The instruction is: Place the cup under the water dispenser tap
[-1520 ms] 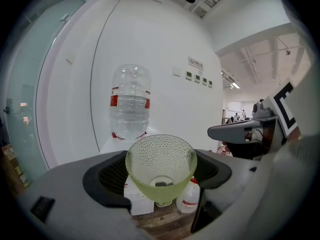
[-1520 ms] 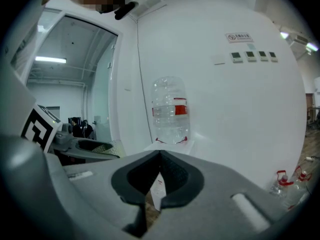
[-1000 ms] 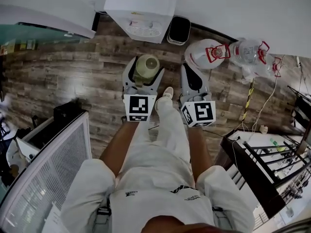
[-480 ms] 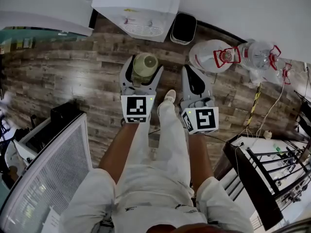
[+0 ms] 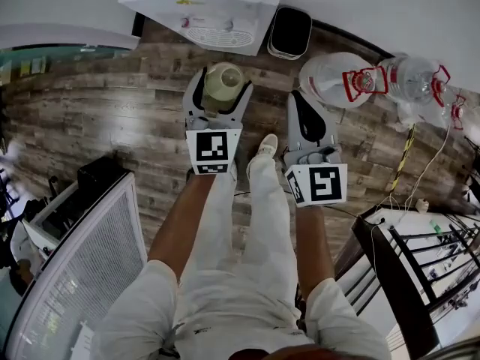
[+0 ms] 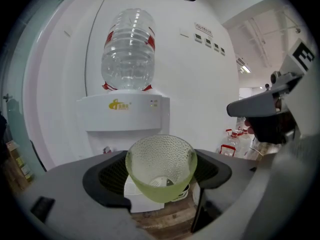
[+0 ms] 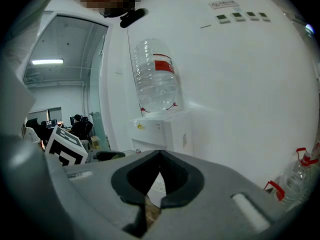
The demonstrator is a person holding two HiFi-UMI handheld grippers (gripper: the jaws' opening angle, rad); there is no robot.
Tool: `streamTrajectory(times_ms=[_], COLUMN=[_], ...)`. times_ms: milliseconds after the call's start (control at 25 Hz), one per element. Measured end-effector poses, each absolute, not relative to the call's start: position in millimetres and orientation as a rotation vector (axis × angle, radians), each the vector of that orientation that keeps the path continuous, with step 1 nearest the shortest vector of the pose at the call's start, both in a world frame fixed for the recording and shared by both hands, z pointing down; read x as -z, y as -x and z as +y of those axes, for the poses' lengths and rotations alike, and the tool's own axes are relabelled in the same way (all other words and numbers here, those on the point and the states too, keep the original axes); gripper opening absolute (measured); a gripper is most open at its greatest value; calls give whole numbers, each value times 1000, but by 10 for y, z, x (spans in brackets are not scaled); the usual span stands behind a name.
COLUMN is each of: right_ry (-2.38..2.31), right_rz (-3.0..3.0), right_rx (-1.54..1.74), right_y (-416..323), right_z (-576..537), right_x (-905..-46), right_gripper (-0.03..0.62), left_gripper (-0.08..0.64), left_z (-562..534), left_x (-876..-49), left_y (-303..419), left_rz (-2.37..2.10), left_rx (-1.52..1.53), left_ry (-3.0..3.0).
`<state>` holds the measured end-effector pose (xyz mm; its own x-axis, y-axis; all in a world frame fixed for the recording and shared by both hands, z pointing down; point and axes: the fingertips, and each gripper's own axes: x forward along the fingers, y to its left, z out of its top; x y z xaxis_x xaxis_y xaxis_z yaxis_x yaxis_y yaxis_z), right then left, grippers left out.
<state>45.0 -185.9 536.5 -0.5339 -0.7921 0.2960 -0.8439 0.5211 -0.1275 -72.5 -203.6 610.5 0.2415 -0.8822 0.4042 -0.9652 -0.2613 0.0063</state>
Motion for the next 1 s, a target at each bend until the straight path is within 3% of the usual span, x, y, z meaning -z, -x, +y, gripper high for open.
streamTrajectory(times_ms=[1000], right_ry=[-1359], right_rz=[-2501], right_rx=[-421], right_y=[-497], right_z=[-2193], right_x=[-6151], right_gripper=[-2], left_gripper=[377], left_z=[-2973], left_x=[-7923], left_y=[820], left_rz=[-1633], left_rx=[-599], left_ry=[-2272])
